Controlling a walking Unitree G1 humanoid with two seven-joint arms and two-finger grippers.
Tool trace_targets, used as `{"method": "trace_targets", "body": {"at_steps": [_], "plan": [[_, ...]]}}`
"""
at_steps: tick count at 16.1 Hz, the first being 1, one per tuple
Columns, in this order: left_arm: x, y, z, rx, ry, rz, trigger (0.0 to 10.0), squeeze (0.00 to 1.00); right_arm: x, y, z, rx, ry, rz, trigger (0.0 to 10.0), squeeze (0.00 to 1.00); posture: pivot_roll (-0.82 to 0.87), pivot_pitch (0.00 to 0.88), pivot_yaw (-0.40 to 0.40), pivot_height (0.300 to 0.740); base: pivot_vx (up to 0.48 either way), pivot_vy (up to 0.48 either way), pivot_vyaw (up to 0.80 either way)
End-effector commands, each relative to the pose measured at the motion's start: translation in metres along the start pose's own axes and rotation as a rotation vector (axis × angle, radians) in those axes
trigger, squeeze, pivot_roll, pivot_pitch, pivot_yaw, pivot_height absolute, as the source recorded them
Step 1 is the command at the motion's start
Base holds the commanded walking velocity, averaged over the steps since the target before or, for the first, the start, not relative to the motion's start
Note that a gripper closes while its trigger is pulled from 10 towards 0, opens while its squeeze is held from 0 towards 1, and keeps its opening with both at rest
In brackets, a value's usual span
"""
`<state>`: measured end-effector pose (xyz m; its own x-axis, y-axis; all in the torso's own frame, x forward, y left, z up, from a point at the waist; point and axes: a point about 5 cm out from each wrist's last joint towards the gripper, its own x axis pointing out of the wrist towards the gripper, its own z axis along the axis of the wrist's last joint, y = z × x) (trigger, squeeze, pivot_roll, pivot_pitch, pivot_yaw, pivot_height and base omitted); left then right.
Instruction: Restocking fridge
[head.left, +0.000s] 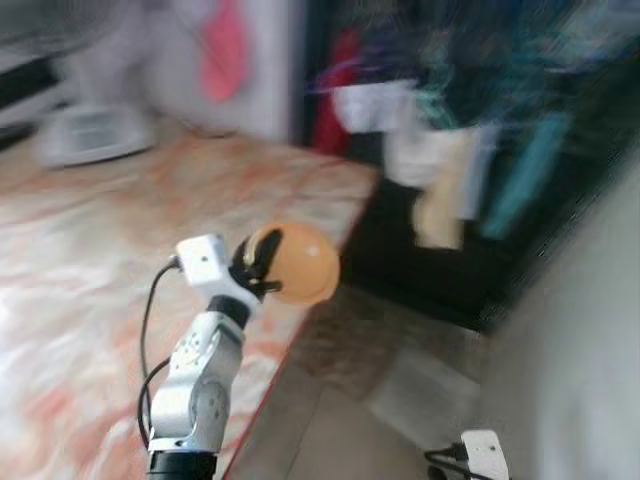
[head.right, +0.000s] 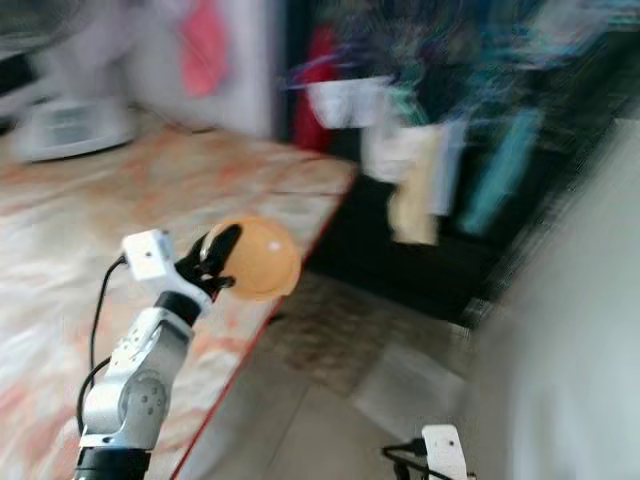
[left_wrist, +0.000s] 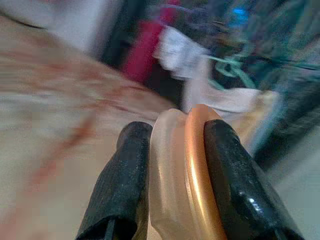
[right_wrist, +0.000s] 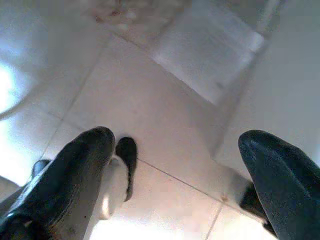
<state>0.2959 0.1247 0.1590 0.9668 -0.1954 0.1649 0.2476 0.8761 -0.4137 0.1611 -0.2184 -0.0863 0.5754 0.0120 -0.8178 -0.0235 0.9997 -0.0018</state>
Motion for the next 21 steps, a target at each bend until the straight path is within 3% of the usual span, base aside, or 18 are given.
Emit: {"method": "trace_targets", "body": {"at_steps": [1,11,15,17,21], "plan": [[-0.0005,0.0023,0.0018,0.004,-0.001,0.008,10.0,0.0,-0.0006,-0.0002,-0.0031,0.008,0.01,-0.002,10.0,0.0,-0.07,0.026,-0.042,0.74,0.0,0.0,-0.76],[-0.0007,0.0029,0.0012,0.004,0.0,0.007,10.0,0.0,-0.0005,0.0003,-0.0028,0.01,0.009,-0.001,10.0,0.0,-0.07,0.028,-0.041,0.74,0.0,0.0,-0.76],[-0.002,0.002,-0.0003,0.042,0.02,-0.008,10.0,0.0,-0.0006,-0.0001,-0.0022,0.008,0.002,-0.004,10.0,0.0,-0.07,0.027,-0.041,0.74,0.0,0.0,0.0],[-0.0049,0.0018,-0.0009,0.142,0.044,-0.038,10.0,0.0,-0.0005,-0.0002,-0.0021,0.007,0.001,-0.004,10.0,0.0,-0.07,0.027,-0.041,0.74,0.0,0.0,0.0],[-0.0094,0.009,-0.0011,0.163,0.064,-0.038,10.0,0.0,-0.0001,0.0021,-0.0021,0.013,0.0,-0.004,10.0,0.0,-0.07,0.023,-0.027,0.74,0.0,0.0,0.0]]}}
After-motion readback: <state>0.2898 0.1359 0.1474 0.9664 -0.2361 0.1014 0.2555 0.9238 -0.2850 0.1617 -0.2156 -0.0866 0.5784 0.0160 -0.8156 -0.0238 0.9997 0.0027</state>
